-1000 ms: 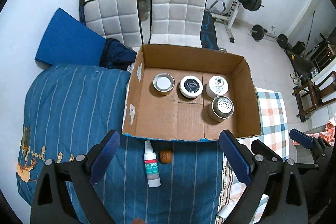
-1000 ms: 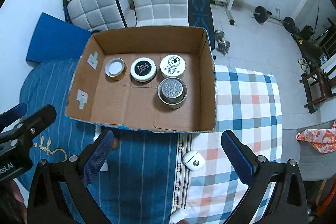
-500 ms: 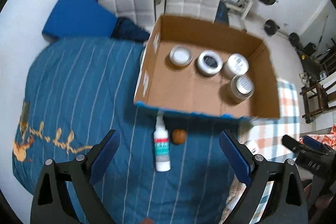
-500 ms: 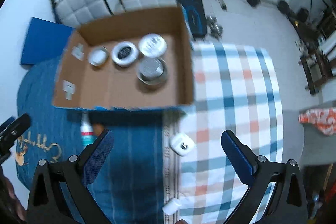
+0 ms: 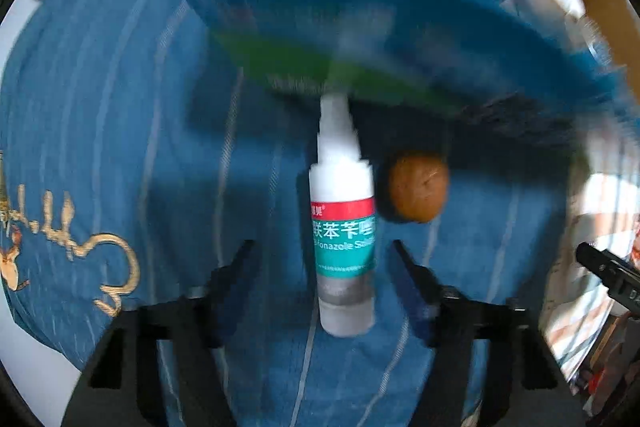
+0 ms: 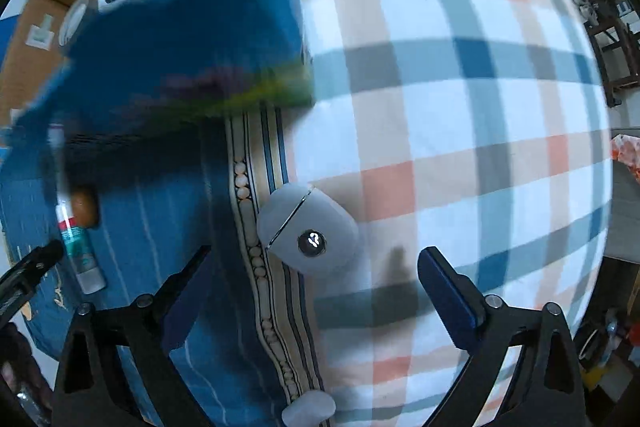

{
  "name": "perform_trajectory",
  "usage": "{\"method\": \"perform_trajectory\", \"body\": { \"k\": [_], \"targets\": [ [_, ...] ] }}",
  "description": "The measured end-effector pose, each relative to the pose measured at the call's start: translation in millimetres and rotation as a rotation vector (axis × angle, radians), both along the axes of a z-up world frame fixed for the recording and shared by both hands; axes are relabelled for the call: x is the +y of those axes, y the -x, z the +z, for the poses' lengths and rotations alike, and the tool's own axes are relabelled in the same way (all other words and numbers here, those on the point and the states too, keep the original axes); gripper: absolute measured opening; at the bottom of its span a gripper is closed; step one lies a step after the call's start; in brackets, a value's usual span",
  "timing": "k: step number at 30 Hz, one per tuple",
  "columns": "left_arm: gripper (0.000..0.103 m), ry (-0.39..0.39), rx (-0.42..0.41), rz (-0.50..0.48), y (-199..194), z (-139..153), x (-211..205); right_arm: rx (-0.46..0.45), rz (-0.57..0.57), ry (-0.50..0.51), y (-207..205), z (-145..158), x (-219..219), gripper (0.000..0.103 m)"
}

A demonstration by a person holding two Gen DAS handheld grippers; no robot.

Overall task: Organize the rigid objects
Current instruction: 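Lower both tools toward the spray bottle and earbud case, then grasp the white spray bottle with the left tool while the right tool grasps the white earbud case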

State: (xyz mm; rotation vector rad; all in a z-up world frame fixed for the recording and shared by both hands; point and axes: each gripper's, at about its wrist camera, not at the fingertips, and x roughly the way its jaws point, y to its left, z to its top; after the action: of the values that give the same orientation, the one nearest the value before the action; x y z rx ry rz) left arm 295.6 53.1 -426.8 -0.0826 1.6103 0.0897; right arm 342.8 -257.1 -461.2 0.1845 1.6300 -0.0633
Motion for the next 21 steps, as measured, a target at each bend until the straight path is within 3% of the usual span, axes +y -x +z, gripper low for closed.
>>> {"method": "perform_trajectory", "body": {
  "k": [1,2,5,10,16,19,21],
  "targets": [
    [0.046,0.007,0.014,-0.001,1,-7,0,0.008,0.013,0.005,0,-4,2,0.09],
    [0.038,0.017,0.027,-0.002,3,-14,-1,0.019,0.03,0.014,0,-9,6,0.076],
    [0.03,0.011,0.008,-0.007,9,-12,-4,0.012,0.065,0.056,2,-13,14,0.059],
    [0.03,0.016,0.011,0.001,33,-8,-7,0.059,0.034,0.046,18,-15,14,0.058],
    [0.03,0.043,0.039,-0.011,76,-9,-21,0.168,-0.012,-0.06,55,-24,16,0.058],
    [0.03,0.057,0.068,0.004,83,-20,-25,0.166,0.024,-0.074,59,-23,18,0.06],
    [0.031,0.048,0.062,-0.009,81,-21,-26,0.138,0.096,-0.031,61,-16,23,0.067]
  ]
}}
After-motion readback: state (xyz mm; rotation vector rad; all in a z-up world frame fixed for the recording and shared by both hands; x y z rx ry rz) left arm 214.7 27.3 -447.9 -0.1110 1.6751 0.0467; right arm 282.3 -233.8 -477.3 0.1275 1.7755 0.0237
